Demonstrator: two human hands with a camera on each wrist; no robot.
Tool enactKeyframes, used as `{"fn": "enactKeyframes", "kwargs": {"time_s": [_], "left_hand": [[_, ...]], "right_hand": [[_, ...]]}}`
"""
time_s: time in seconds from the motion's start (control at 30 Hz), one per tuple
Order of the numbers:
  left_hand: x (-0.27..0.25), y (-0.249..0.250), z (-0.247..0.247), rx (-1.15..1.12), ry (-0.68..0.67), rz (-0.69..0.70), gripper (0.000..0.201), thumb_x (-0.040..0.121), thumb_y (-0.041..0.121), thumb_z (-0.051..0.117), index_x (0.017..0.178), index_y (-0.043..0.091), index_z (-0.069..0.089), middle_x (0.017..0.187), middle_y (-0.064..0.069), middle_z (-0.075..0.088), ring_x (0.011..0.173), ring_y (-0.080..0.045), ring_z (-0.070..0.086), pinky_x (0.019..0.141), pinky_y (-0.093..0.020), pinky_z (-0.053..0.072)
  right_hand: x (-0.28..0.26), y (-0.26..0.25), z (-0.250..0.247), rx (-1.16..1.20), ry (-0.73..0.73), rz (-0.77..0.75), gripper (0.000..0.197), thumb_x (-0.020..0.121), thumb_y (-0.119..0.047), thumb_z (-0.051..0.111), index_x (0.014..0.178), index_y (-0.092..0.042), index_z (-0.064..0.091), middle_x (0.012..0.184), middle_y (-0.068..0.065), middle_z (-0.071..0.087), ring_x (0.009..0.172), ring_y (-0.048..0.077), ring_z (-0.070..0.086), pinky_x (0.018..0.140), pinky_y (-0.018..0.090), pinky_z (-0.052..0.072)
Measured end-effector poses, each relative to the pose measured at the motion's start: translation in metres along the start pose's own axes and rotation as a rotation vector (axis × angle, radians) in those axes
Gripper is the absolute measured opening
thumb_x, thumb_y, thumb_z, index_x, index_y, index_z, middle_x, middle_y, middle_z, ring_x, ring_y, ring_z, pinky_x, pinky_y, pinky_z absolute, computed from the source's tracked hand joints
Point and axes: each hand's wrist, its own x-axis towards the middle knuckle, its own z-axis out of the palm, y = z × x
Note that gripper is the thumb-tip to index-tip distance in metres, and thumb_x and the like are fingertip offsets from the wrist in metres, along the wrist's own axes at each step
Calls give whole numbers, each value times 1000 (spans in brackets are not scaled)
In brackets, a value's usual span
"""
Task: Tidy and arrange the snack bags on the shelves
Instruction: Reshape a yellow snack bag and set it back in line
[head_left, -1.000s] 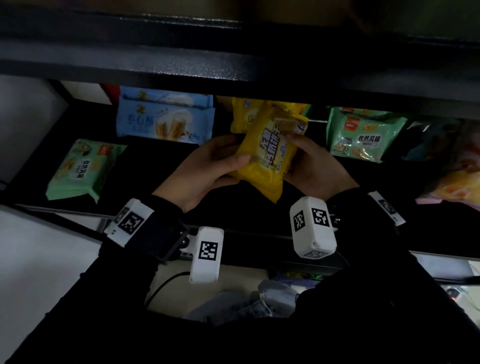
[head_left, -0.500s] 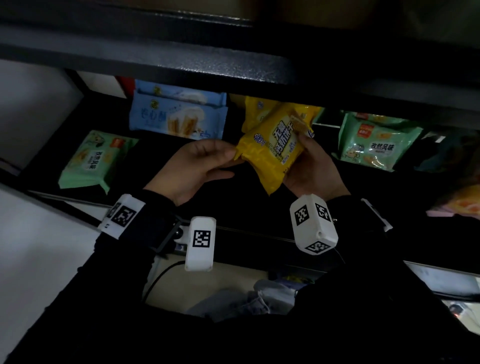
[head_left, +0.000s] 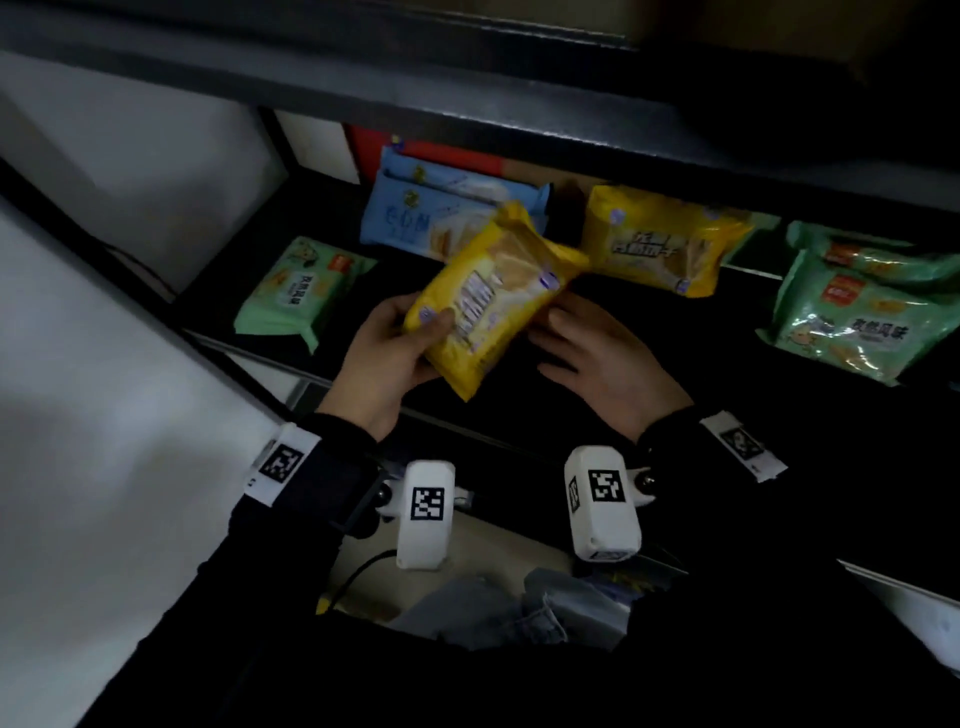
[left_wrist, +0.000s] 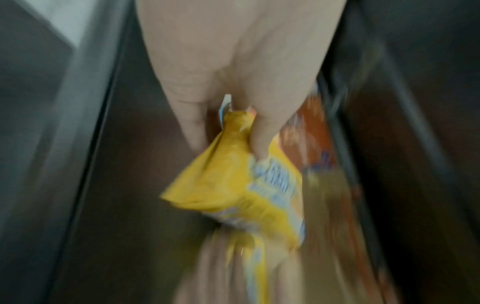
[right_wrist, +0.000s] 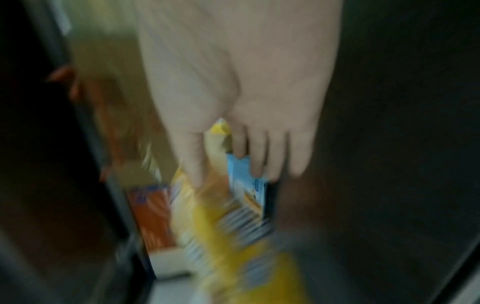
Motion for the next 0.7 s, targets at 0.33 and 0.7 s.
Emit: {"fn": "enactKeyframes", "kwargs": {"time_s": [0.33, 0.7], "left_hand": [[30, 45, -99, 179, 618, 60, 36, 88, 37, 63, 111, 11, 51, 110, -10, 64, 86, -20, 66, 54, -24, 47], [20, 44, -73, 844, 916, 381, 44, 87, 24, 55, 125, 2, 52, 135, -17, 49, 129, -34, 40, 103, -29, 25]], "right_hand": [[16, 16, -6, -770, 242, -137, 26, 93, -16, 58, 118, -12, 62, 113, 3, 62, 100, 11, 55, 83, 20, 38], [15, 3, -30, -627, 544, -245, 22, 90, -8, 52, 111, -8, 61, 106, 10, 61, 97, 22, 58, 88, 31, 48]]}}
